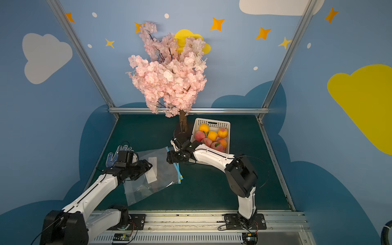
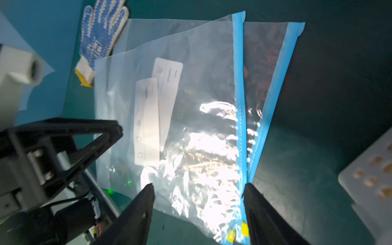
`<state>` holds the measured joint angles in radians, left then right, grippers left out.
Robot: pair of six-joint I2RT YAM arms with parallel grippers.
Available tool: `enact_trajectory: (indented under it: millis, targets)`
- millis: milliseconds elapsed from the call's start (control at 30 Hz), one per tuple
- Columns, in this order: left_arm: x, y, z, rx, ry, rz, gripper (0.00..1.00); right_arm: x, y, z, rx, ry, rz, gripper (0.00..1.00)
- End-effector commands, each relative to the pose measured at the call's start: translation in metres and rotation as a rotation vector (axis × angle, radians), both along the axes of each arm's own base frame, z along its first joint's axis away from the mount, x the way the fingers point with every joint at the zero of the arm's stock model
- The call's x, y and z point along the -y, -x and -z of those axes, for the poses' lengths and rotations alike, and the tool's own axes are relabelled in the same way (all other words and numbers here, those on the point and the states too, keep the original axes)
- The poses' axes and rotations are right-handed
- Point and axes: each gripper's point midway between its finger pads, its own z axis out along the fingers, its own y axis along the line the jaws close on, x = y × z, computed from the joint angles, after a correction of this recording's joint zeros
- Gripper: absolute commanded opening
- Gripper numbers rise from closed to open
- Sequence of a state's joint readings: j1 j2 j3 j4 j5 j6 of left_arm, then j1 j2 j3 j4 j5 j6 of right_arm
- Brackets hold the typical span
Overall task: Place the peach in a zip-top bag and seal the zipper
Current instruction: Open the zipper food storage bag.
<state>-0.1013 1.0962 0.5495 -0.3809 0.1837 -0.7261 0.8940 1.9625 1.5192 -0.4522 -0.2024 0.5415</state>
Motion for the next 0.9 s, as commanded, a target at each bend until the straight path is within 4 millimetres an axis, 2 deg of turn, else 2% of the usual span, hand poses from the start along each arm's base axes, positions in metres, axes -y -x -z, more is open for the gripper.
enact_trajectory:
  millis: [0, 100, 200, 400, 500, 667, 867]
  targets:
    - [0.001, -0.004, 0.006, -0.014, 0.014, -0.018, 0.64, 0.003, -0.013, 0.03, -0.077, 0.102, 0.008, 0.62]
    - [0.002, -0.002, 0.015, -0.041, 0.013, -0.013, 0.58, -0.007, -0.025, 0.049, -0.114, 0.13, -0.006, 0.58]
    - [0.003, -0.002, 0.022, -0.064, 0.014, -0.005, 0.53, -0.014, -0.031, 0.059, -0.108, 0.146, -0.021, 0.58]
    - [0.006, -0.001, 0.035, -0.12, 0.014, 0.013, 0.44, -0.015, -0.043, 0.078, -0.121, 0.172, -0.001, 0.58]
    - [0.006, 0.0, 0.041, -0.144, 0.011, 0.02, 0.42, -0.015, -0.041, 0.087, -0.147, 0.17, -0.01, 0.57]
    - [0.005, 0.001, 0.049, -0.175, -0.002, 0.023, 0.39, -0.02, -0.032, 0.083, -0.204, 0.112, -0.056, 0.55]
    - [0.003, 0.005, 0.058, -0.208, -0.015, 0.022, 0.38, -0.023, -0.022, 0.055, -0.287, -0.042, -0.084, 0.53]
